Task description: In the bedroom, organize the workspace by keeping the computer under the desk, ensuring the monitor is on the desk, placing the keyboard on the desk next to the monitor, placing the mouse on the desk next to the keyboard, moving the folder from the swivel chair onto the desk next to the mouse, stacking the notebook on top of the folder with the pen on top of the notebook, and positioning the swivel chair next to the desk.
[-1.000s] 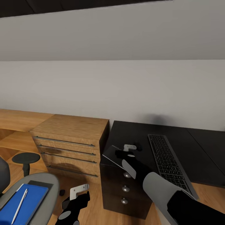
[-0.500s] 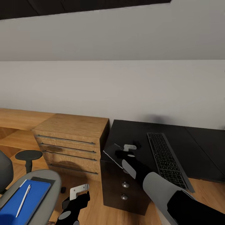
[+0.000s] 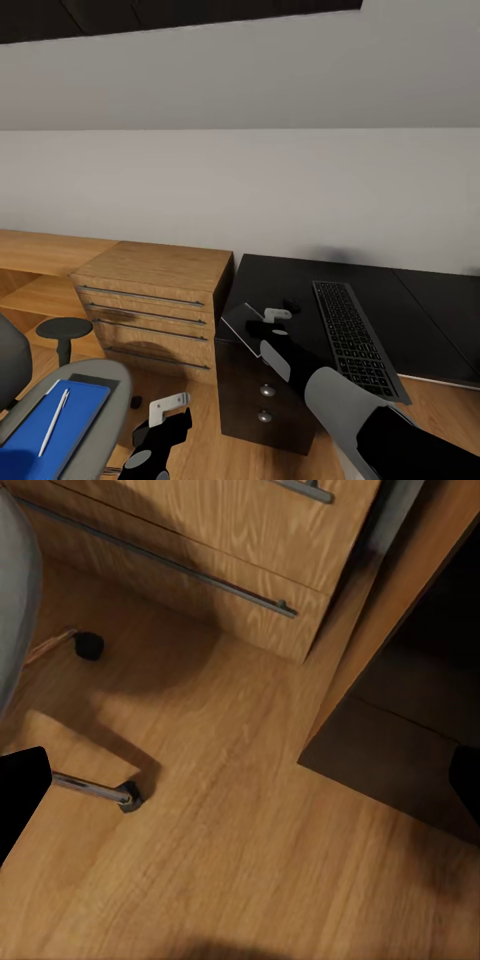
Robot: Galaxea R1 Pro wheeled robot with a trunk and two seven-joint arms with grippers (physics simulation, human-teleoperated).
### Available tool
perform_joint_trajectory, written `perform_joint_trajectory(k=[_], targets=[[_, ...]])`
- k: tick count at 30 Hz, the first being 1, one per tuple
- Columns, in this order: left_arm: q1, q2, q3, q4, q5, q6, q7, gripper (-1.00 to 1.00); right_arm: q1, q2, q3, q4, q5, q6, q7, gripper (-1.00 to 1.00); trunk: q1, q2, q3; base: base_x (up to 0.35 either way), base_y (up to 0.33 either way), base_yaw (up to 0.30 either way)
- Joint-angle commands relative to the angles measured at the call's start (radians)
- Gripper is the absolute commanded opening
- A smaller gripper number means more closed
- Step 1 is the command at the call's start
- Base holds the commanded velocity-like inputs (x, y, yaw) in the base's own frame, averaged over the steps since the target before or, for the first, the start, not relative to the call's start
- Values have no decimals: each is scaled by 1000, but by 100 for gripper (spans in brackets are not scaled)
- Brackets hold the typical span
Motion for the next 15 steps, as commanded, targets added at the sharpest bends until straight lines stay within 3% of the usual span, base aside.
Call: perform_joint_trajectory(k=[1, 15], targets=[[0, 0, -1, -2, 10, 1, 9, 100, -1, 0, 5, 0, -5, 5, -7, 100, 0, 0, -1, -1, 0, 0], [0, 0, -1, -2, 11, 2, 9, 100, -1, 0, 5, 0, -5, 5, -7, 100, 0, 0, -1, 0, 0, 0]])
